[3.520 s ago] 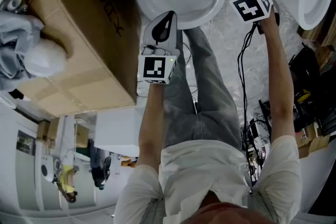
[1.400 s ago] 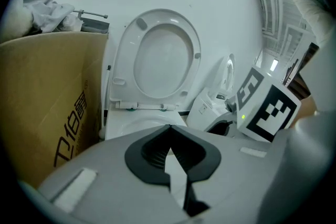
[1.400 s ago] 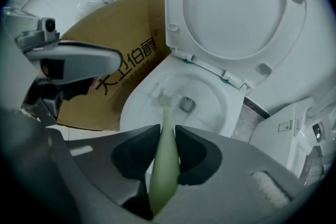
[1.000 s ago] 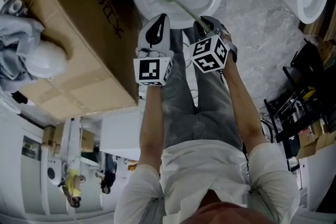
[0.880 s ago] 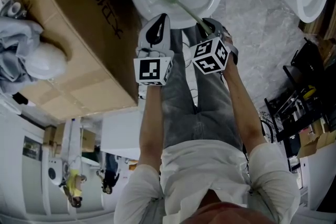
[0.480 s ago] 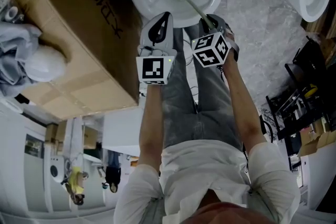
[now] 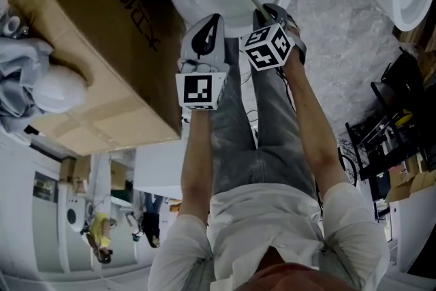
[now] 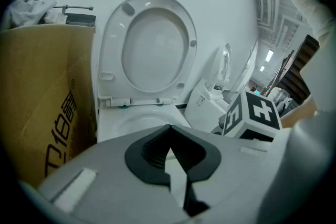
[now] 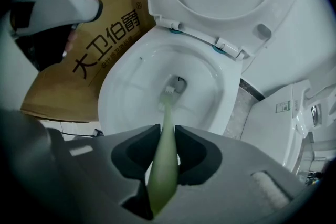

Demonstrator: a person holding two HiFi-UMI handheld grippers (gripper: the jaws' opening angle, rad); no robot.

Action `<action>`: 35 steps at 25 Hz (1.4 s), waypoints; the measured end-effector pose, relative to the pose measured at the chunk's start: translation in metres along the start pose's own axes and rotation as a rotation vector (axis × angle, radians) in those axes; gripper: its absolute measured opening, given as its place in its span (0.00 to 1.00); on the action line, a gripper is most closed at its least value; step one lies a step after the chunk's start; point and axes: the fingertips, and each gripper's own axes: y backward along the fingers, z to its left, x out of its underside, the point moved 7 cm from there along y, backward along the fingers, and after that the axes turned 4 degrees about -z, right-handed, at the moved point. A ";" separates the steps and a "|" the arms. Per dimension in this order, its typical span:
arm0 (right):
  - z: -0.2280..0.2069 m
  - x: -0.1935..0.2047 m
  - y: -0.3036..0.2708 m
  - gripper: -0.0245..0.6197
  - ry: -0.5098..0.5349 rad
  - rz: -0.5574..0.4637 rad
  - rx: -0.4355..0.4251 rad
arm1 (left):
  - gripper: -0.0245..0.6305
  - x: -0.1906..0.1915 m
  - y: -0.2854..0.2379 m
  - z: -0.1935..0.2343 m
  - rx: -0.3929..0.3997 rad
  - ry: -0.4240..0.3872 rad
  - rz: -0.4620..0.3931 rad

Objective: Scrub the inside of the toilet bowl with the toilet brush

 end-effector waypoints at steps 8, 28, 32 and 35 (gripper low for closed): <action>-0.019 -0.021 -0.032 0.18 0.013 -0.010 0.015 | 0.07 -0.001 -0.005 0.003 -0.007 -0.003 -0.008; -0.014 -0.001 -0.003 0.18 0.024 -0.014 -0.019 | 0.07 -0.001 0.032 -0.023 -0.048 -0.020 0.010; -0.019 0.011 0.019 0.18 -0.008 -0.046 -0.012 | 0.07 -0.010 0.039 -0.034 -0.054 -0.028 -0.009; -0.023 0.019 0.049 0.18 -0.037 -0.077 0.001 | 0.07 -0.018 0.050 -0.042 -0.059 -0.030 -0.017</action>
